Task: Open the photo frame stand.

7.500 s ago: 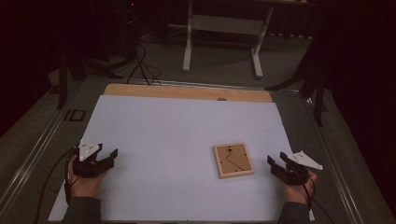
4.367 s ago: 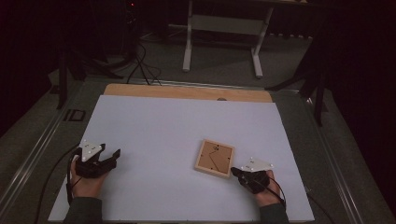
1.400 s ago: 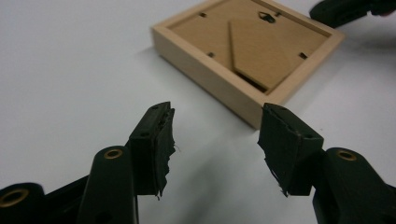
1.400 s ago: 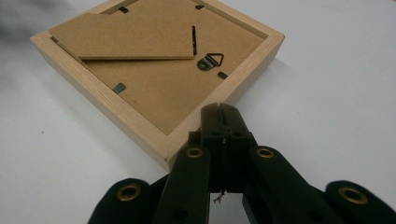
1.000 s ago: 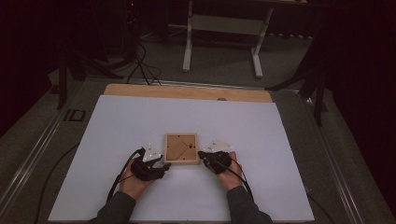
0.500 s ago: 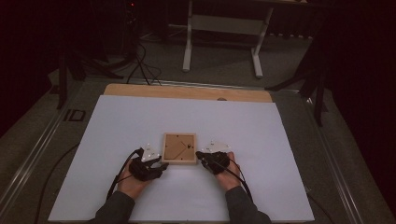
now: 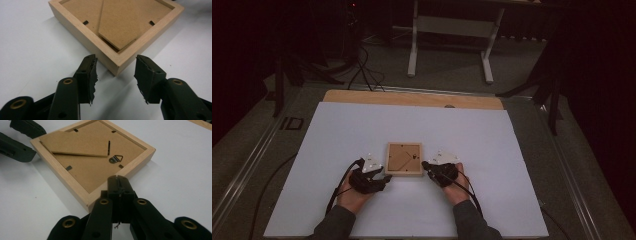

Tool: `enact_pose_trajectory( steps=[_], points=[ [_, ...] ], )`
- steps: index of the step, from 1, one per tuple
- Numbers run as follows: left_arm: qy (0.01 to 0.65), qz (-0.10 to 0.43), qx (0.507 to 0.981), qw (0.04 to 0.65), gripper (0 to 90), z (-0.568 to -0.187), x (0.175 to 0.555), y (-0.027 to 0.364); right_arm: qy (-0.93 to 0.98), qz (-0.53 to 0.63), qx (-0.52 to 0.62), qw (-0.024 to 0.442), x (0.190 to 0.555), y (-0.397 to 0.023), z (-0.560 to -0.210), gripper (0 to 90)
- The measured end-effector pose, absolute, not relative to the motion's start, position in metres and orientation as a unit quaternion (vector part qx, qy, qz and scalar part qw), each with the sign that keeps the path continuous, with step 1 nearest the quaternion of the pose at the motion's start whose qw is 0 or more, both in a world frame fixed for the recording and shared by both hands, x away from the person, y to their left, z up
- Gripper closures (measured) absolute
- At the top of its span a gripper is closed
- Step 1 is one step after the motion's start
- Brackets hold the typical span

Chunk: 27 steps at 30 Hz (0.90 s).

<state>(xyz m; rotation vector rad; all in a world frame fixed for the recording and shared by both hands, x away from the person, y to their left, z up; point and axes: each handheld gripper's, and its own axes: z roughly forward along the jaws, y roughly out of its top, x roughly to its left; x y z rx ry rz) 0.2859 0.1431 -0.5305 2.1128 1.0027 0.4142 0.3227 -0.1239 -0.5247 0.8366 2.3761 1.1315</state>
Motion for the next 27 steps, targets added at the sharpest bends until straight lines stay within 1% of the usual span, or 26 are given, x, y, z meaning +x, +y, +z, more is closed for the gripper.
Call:
enact_pose_trajectory(
  steps=[8,20,27],
  points=[
    [0.399,0.150,0.814,0.394,47.3,-0.527,0.285,0.144,0.843,0.414,0.288,0.188,0.314,-0.120,-0.521,89.1],
    [0.403,0.168,0.804,0.403,46.0,-0.518,0.282,0.142,0.847,0.419,0.277,0.176,0.308,-0.116,-0.521,88.6],
    [0.392,0.179,0.813,0.390,46.9,-0.513,0.288,0.134,0.846,0.418,0.281,0.175,0.307,-0.117,-0.521,88.6]
  ],
)
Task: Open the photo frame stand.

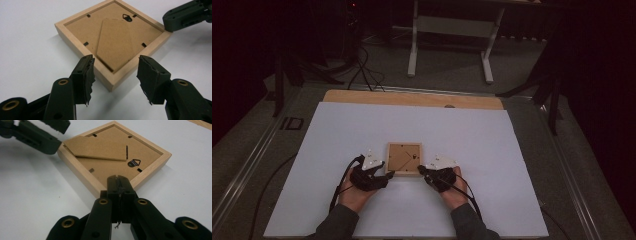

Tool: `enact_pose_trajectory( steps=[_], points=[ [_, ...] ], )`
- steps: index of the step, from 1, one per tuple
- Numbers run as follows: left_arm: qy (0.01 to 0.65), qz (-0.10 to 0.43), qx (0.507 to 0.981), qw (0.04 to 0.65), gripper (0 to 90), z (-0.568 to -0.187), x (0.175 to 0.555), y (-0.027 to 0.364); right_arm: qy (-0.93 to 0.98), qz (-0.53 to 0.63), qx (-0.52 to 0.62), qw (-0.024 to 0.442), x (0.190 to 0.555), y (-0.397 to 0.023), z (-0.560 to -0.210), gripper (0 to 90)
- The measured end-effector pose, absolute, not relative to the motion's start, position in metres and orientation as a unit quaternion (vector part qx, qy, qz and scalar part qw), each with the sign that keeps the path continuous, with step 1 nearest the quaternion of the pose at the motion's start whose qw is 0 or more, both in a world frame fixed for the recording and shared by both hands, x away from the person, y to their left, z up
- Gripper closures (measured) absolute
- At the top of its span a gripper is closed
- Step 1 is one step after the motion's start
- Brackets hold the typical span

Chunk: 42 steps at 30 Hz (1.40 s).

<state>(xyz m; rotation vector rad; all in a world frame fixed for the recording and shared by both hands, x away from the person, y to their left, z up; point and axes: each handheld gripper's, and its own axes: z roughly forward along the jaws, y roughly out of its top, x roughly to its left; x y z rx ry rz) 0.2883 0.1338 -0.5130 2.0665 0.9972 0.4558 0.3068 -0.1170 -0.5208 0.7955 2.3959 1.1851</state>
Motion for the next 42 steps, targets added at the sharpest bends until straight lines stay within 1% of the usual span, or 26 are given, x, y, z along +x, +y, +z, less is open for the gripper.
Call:
enact_pose_trajectory(
  steps=[9,19,25,30,34,36,42],
  points=[
    [0.382,0.191,0.823,0.375,50.1,-0.508,0.305,0.122,0.842,0.424,0.286,0.169,0.306,-0.119,-0.522,88.4],
    [0.378,0.181,0.839,0.347,47.1,-0.510,0.316,0.107,0.841,0.427,0.286,0.167,0.307,-0.120,-0.522,88.3],
    [0.383,0.177,0.837,0.348,46.0,-0.513,0.320,0.106,0.839,0.431,0.290,0.164,0.307,-0.121,-0.523,88.1],
    [0.393,0.162,0.836,0.347,47.2,-0.512,0.324,0.105,0.838,0.431,0.290,0.164,0.307,-0.120,-0.523,88.1],
    [0.389,0.157,0.842,0.339,47.5,-0.510,0.326,0.104,0.838,0.432,0.291,0.165,0.307,-0.121,-0.523,88.1],
    [0.385,0.156,0.845,0.338,50.7,-0.510,0.326,0.104,0.838,0.432,0.291,0.165,0.307,-0.121,-0.523,88.1],
    [0.383,0.151,0.851,0.324,51.5,-0.506,0.328,0.102,0.838,0.433,0.289,0.165,0.307,-0.121,-0.523,88.1]
  ],
)
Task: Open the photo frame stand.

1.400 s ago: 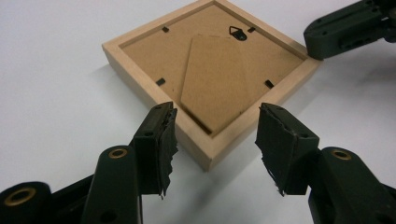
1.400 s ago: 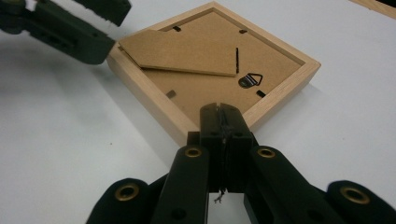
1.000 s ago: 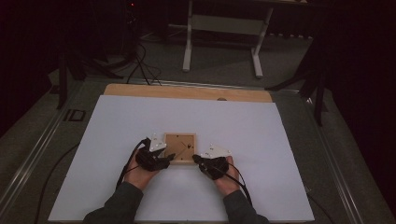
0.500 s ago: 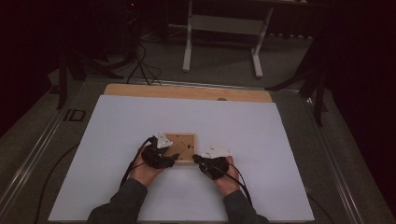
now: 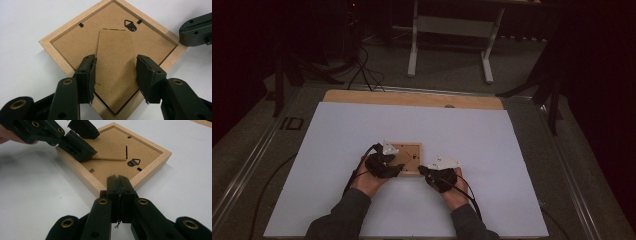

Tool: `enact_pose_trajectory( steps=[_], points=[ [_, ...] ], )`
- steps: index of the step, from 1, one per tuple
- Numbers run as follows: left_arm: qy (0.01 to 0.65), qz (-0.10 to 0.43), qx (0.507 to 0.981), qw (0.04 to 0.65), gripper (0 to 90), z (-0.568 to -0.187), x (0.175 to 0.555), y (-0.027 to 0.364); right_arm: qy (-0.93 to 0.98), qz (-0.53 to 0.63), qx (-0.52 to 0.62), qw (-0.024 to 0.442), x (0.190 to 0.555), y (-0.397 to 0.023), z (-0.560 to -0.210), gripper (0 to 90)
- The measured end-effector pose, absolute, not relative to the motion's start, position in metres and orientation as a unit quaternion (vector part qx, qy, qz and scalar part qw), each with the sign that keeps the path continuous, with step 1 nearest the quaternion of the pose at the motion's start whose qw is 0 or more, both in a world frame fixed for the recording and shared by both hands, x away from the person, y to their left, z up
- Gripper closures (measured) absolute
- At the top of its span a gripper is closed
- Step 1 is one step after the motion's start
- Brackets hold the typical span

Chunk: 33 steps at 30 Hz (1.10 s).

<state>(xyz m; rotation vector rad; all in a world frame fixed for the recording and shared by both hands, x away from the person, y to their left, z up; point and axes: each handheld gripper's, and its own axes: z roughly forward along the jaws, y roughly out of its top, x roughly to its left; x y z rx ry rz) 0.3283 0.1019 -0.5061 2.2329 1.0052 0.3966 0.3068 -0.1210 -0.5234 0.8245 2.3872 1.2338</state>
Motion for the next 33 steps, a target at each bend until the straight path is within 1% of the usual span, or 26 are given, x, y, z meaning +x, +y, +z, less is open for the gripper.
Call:
enact_pose_trajectory(
  steps=[1,4,5,13,15,18,20,22,23,28,29,30,31,32,33],
  points=[
    [0.383,0.152,0.851,0.325,51.5,-0.504,0.328,0.102,0.838,0.433,0.289,0.165,0.307,-0.121,-0.523,88.1],
    [0.371,0.186,0.844,0.338,51.5,-0.496,0.322,0.098,0.838,0.433,0.288,0.165,0.307,-0.121,-0.524,88.1],
    [0.370,0.188,0.846,0.336,51.5,-0.496,0.322,0.097,0.838,0.434,0.288,0.164,0.307,-0.121,-0.524,88.1],
    [0.375,0.172,0.844,0.344,50.5,-0.497,0.324,0.101,0.838,0.434,0.289,0.165,0.307,-0.121,-0.524,88.1],
    [0.380,0.167,0.838,0.353,48.9,-0.495,0.324,0.104,0.838,0.434,0.288,0.164,0.307,-0.121,-0.524,88.1],
    [0.380,0.165,0.829,0.376,49.3,-0.489,0.320,0.109,0.838,0.434,0.287,0.165,0.307,-0.121,-0.524,88.1],
    [0.376,0.163,0.828,0.384,52.2,-0.485,0.316,0.112,0.838,0.434,0.287,0.164,0.307,-0.121,-0.524,88.1],
    [0.371,0.162,0.828,0.388,57.9,-0.482,0.311,0.116,0.838,0.434,0.287,0.165,0.307,-0.121,-0.524,88.1],
    [0.371,0.160,0.828,0.389,63.0,-0.481,0.309,0.117,0.838,0.434,0.288,0.165,0.307,-0.121,-0.524,88.1],
    [0.377,0.147,0.830,0.384,74.4,-0.479,0.303,0.125,0.838,0.433,0.287,0.167,0.307,-0.121,-0.524,88.1],
    [0.377,0.147,0.830,0.384,81.0,-0.479,0.303,0.125,0.838,0.433,0.287,0.167,0.307,-0.121,-0.524,88.1],
    [0.380,0.146,0.826,0.390,81.0,-0.479,0.302,0.130,0.838,0.434,0.287,0.166,0.307,-0.121,-0.524,88.1],
    [0.381,0.142,0.825,0.392,86.3,-0.480,0.301,0.132,0.838,0.434,0.287,0.165,0.307,-0.121,-0.524,88.2],
    [0.384,0.142,0.824,0.393,88.8,-0.481,0.301,0.133,0.838,0.434,0.287,0.166,0.307,-0.121,-0.524,88.1],
    [0.384,0.141,0.825,0.390,89.4,-0.481,0.300,0.135,0.838,0.434,0.287,0.166,0.307,-0.121,-0.524,88.1]
  ],
)
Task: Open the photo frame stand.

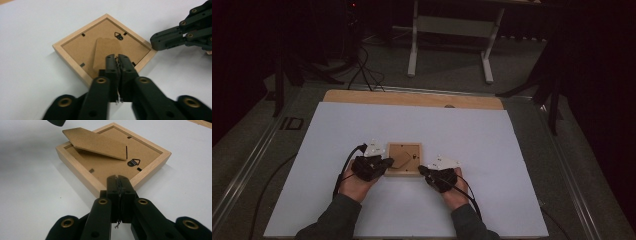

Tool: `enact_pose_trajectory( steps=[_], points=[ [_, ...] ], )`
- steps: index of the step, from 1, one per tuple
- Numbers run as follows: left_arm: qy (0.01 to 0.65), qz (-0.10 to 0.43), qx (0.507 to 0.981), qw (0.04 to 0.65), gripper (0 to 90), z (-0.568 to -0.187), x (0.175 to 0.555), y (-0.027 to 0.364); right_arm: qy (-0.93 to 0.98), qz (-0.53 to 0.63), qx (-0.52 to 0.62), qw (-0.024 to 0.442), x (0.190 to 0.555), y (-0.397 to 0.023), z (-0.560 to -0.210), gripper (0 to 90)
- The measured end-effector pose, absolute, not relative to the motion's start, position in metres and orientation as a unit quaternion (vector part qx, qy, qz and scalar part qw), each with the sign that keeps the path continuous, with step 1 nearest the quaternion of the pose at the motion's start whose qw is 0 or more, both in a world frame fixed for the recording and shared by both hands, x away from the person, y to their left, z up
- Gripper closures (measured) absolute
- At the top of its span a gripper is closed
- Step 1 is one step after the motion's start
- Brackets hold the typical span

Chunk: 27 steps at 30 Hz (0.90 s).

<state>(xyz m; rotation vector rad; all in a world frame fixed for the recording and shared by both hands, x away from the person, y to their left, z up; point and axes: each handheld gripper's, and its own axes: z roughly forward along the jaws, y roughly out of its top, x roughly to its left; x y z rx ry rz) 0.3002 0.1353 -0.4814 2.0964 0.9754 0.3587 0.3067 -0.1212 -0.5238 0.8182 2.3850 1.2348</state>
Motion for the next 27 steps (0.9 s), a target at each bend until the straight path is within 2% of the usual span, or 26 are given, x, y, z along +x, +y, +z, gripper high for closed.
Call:
enact_pose_trajectory(
  steps=[14,27],
  points=[
    [0.408,0.124,0.829,0.361,89.7,-0.499,0.298,0.146,0.837,0.434,0.287,0.167,0.307,-0.121,-0.524,88.1],
    [0.399,0.122,0.840,0.346,89.5,-0.500,0.306,0.134,0.837,0.434,0.287,0.168,0.307,-0.121,-0.524,88.0]
  ],
)
